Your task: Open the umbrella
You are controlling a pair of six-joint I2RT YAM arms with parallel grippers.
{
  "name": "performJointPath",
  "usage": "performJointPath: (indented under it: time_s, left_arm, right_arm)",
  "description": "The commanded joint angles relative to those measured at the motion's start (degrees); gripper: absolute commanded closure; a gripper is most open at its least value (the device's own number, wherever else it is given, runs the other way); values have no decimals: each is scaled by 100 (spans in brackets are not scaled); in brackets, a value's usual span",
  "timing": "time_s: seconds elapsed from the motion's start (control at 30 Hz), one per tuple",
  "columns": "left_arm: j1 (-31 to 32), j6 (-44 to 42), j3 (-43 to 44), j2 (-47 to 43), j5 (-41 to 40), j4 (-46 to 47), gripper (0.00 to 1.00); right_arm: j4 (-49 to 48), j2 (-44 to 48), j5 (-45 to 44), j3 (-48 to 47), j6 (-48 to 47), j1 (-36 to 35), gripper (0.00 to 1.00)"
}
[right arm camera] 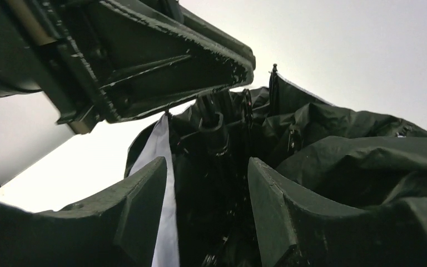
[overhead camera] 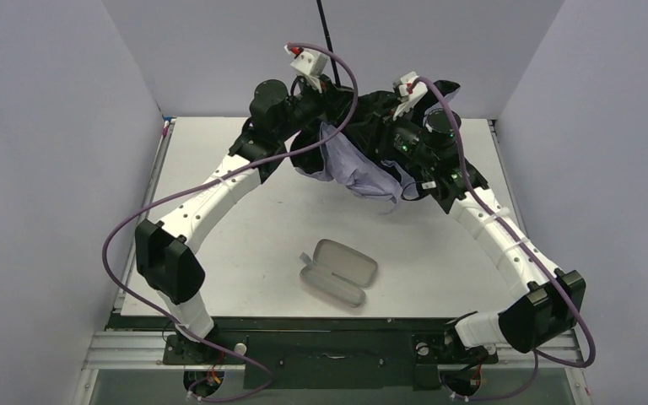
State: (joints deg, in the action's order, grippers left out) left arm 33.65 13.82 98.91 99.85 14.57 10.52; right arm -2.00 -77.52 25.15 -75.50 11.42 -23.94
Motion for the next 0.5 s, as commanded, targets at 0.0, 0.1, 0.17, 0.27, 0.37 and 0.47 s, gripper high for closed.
performJointPath:
  time_s: [0.0,0.1,0.17,0.27,0.37,0.47]
  left_arm:
    - [50,300,107,-450,338,608,100]
    - [74,287,157,-458,460,579,100]
    - [110,284,185,-455,519,537,100]
    - [152,322,206,-451,609,512,100]
    - [162,407,284,-407,663,459,100]
    - [165,443,365,-377,736,416,100]
  right_arm:
    - [-366,-215,184,-466,-273,25,48]
    - [-144,-324,102,-598,-555,-19,47]
    - [-88,-375,66,-651,-706,-26,47]
    - [-67,-437,59,-673,-870,-28,50]
    - [-26,-498,80,-687,-995,-54,50]
    - [6,-539,5,-710,-1094,-105,50]
